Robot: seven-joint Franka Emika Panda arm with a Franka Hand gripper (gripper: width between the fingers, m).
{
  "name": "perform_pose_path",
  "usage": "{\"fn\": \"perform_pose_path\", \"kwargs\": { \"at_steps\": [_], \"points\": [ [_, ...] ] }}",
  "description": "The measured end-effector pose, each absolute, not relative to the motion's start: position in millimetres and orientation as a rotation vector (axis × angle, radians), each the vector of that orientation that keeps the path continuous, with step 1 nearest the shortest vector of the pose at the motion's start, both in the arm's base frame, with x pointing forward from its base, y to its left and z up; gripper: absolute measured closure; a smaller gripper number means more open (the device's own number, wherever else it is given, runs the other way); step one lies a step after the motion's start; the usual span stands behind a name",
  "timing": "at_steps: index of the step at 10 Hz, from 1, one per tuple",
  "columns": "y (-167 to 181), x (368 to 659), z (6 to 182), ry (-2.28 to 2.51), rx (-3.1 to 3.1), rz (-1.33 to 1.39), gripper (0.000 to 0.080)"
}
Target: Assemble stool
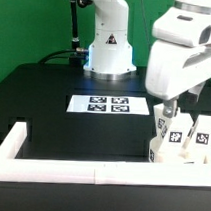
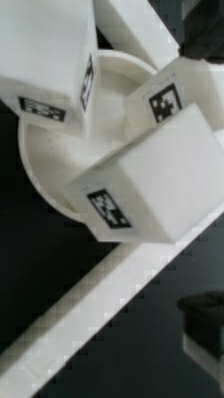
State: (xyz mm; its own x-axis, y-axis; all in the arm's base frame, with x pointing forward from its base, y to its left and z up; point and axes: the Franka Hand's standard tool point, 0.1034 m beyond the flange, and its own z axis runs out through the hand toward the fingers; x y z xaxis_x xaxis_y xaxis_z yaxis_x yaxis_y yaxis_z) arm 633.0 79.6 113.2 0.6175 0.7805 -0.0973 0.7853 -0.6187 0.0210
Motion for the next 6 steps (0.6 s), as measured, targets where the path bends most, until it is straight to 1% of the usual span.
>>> {"fn": "perform_pose_path", "kwargs": {
  "at_steps": [5,6],
  "points": [
    [59.3,634.9,113.4,1.744,2.485,-0.178,0.015],
    [58.2,636.9,110.3,1.826,2.409,-0.171,0.015]
  ]
}}
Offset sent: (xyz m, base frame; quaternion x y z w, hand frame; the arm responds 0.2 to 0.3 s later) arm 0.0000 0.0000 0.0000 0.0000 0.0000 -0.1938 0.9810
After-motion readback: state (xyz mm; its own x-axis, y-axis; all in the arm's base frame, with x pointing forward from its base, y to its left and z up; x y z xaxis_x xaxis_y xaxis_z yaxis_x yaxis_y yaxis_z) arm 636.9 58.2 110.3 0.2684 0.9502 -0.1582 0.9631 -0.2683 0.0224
